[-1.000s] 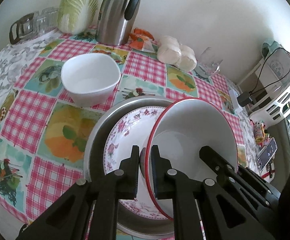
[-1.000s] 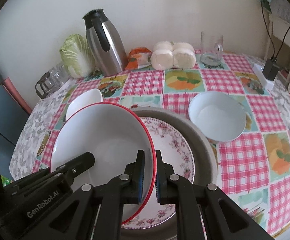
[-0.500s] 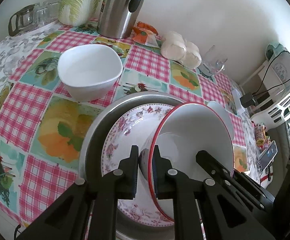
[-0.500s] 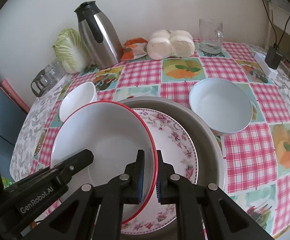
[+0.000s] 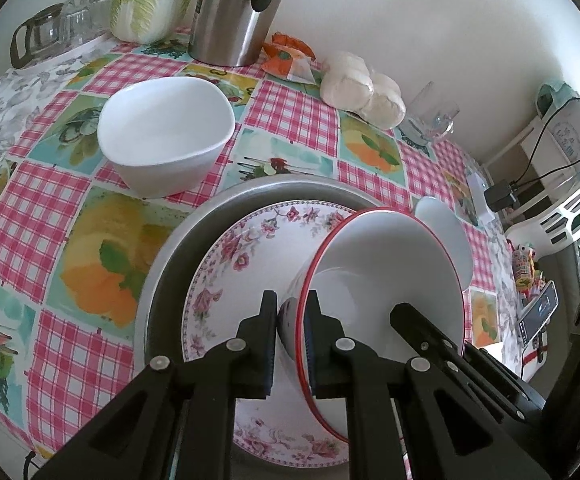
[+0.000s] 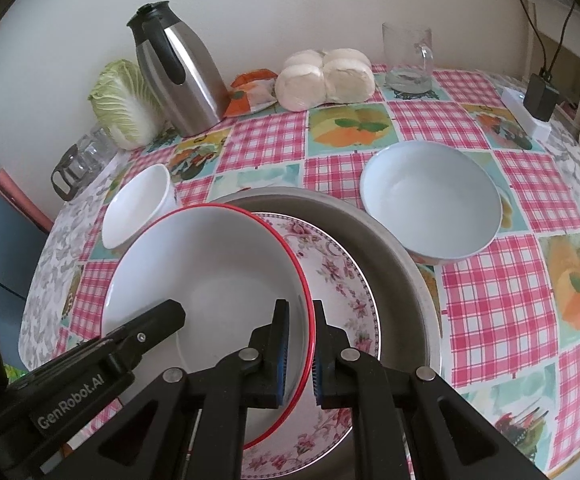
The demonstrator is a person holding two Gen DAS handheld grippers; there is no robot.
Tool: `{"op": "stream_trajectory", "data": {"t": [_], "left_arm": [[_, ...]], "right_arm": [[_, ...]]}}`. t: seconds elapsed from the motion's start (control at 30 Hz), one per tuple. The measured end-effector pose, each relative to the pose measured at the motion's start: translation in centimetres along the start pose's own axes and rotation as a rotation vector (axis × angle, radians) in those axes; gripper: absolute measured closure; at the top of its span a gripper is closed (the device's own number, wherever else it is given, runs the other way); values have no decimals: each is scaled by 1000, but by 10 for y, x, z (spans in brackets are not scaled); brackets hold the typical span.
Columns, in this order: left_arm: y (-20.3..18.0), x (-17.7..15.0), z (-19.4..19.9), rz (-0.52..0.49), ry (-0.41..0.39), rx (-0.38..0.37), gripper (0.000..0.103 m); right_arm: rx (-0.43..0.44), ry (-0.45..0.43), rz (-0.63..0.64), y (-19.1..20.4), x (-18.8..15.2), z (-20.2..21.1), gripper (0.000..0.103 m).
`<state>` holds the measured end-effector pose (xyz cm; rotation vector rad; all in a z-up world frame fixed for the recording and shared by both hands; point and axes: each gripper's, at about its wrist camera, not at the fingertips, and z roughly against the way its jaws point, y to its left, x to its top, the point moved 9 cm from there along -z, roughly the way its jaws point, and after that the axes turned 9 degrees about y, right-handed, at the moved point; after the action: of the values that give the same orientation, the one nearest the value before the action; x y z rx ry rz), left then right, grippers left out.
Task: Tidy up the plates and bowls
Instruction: 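Lower the bowl onto the floral plate in the tray with both grippers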
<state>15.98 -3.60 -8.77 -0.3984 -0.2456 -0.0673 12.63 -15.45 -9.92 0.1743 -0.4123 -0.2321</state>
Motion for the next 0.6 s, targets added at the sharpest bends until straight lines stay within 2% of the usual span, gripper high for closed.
{"op": "stream_trajectory", "data": {"t": [0.6], "left_arm": [[1,1,-8,26,24,-25,91]], "right_arm": [[0,17,-16,-3,0,-10,90]]}}
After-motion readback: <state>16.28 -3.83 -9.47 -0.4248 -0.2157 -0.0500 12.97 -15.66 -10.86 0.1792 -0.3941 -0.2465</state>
